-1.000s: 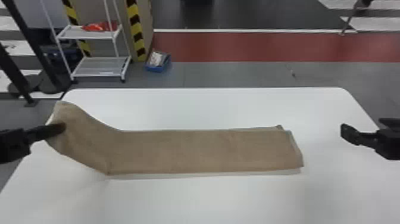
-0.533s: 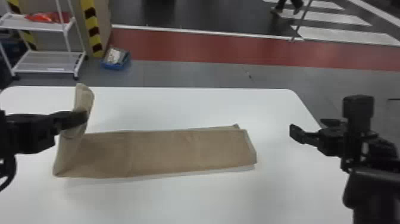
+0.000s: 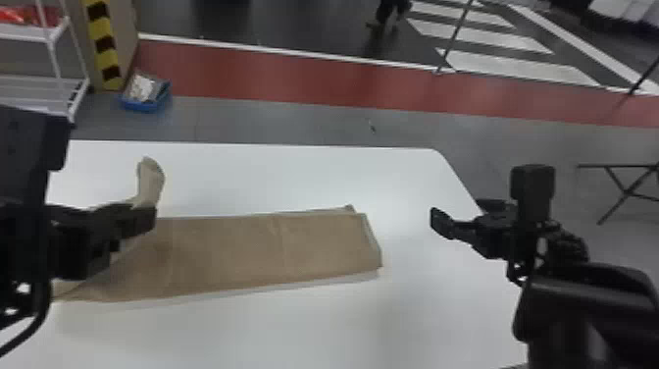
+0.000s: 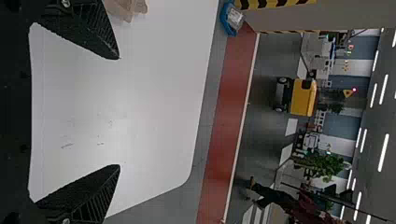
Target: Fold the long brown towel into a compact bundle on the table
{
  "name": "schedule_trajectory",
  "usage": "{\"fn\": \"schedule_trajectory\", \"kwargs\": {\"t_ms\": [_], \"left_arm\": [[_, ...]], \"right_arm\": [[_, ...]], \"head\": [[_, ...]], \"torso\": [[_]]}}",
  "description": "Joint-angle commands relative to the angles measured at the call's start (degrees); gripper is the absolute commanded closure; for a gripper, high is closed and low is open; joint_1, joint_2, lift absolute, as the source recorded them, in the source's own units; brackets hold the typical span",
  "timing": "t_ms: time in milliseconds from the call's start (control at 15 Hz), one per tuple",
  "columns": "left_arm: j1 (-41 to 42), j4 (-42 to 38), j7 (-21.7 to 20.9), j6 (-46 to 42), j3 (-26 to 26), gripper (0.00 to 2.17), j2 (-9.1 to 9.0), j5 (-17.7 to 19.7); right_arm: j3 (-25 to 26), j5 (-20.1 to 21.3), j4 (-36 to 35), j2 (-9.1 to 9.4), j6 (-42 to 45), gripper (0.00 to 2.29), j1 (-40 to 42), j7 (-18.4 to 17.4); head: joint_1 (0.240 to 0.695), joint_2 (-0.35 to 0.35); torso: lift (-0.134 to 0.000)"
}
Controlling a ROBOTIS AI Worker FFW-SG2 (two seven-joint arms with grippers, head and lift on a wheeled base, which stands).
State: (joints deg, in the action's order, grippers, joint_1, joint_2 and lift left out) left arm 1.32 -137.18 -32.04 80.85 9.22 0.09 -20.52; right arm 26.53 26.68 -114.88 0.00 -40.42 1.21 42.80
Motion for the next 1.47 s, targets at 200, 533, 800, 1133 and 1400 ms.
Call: {"fn": "schedule_trajectory", "kwargs": {"t_ms": [200,533,800,1133,1400], "left_arm": [[1.6,3.2,1.5,-1.6,3.6,1.55,-0.24,-1.0],[0.6,6.2,4.6,-4.4,4.8,1.56,-0.24,-0.4],[0.5,5.8,6.3,-4.4,7.9,0.82,-0.24,-1.8],[2.2,5.9,10.2,-4.4,12.9,0.05,-0.24,-1.7],[3.3,5.7,10.9,-4.4,12.5,0.07,-0.24,-1.6]], "right_arm": [[0.5,-1.3,0.6,0.05,2.0,0.04,0.5,-0.2],[0.0,-1.4,1.1,0.05,2.0,0.04,0.2,-0.2],[-0.3,-1.3,1.9,0.05,2.3,0.04,0.2,-0.3],[-1.3,-0.9,2.0,0.05,2.3,0.04,-0.2,-0.3],[-2.1,-0.9,2.9,0.05,3.2,0.04,-0.2,-0.4]], "head": [[0.695,-0.326],[0.695,-0.331],[0.695,-0.324],[0.695,-0.346],[0.695,-0.350]], "torso": [[-0.123],[-0.123],[-0.123],[-0.123],[-0.123]]}}
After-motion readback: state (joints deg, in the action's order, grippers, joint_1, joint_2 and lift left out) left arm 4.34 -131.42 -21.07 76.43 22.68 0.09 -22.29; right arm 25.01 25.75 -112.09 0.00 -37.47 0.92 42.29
